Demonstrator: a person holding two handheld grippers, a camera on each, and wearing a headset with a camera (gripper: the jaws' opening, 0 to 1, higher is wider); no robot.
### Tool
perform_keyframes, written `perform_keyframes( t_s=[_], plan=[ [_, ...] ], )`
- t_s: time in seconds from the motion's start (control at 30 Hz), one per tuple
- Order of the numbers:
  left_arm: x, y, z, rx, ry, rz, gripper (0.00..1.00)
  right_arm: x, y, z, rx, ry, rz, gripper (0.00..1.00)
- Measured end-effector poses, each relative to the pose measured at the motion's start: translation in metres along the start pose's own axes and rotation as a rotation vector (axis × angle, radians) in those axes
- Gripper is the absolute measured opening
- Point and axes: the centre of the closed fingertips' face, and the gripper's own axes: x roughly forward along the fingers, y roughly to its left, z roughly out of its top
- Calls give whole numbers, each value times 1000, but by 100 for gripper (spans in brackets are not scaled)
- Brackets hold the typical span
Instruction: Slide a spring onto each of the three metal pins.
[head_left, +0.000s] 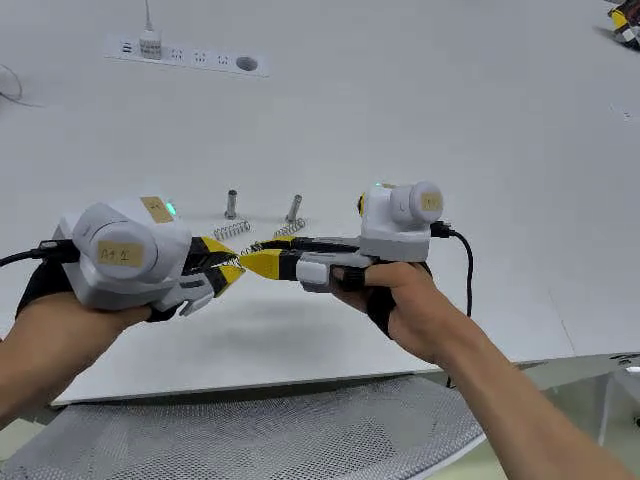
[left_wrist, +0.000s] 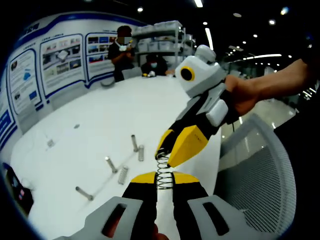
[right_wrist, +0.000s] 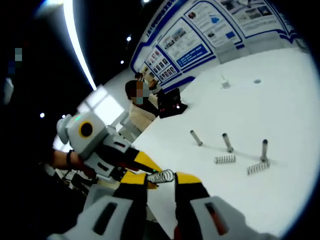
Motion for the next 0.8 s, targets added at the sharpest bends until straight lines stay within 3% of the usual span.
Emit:
perform_keyframes(
  t_s=[0.13,0.6,0.8],
  plan=[
    [0,0,-1,2,-1,-6,10,-1,0,1,11,-8,4,16],
    [-1,1,-2,31,7,-27,9,0,5,5,0,13,33,13],
    [1,-1,1,37,0,-53,9,-2,10,8,-115,86,28,12]
  ],
)
